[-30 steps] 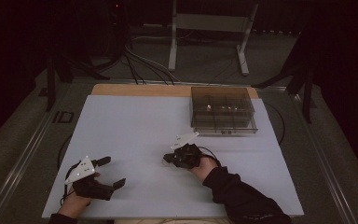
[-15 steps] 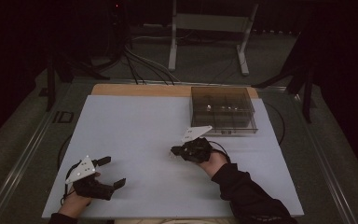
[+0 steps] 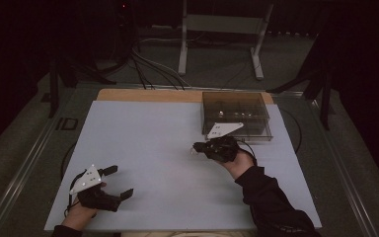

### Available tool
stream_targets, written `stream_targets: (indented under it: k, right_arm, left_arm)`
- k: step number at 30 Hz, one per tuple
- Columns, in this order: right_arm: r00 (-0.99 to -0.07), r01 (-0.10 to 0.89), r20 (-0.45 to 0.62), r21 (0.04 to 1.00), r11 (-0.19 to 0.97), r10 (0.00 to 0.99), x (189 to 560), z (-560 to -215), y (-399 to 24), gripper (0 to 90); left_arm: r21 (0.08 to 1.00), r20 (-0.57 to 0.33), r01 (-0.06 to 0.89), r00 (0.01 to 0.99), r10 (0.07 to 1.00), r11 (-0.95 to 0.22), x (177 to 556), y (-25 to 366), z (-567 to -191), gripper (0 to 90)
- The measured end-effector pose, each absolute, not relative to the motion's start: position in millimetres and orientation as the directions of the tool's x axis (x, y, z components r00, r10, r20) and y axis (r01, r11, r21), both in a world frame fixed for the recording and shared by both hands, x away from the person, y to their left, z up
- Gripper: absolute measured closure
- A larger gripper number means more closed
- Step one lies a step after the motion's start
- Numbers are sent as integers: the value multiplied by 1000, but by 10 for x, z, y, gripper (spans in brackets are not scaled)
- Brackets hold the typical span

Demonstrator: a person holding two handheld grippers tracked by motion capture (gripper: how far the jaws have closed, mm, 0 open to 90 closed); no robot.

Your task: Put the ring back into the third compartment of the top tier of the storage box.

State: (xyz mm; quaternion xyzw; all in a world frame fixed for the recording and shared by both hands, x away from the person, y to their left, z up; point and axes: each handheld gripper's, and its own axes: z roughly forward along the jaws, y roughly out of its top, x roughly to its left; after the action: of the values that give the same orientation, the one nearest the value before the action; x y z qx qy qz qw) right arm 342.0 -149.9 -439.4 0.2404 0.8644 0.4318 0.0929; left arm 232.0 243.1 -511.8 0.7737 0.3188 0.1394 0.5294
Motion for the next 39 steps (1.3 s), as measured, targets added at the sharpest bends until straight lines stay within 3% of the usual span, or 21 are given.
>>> stream_targets:
  k: [20, 39]
  right_arm:
    - [-773, 365, 19, 831, 420, 634, 3597, -4105, -2129, 868]
    - [-676, 419, 12, 829, 371, 737, 3734, -4111, -2576, 868]
  left_arm:
    - [908, -122, 346, 759, 640, -237, 2323, 2428, -5119, 0]
    - [908, -123, 346, 759, 639, -236, 2322, 2427, -5118, 0]
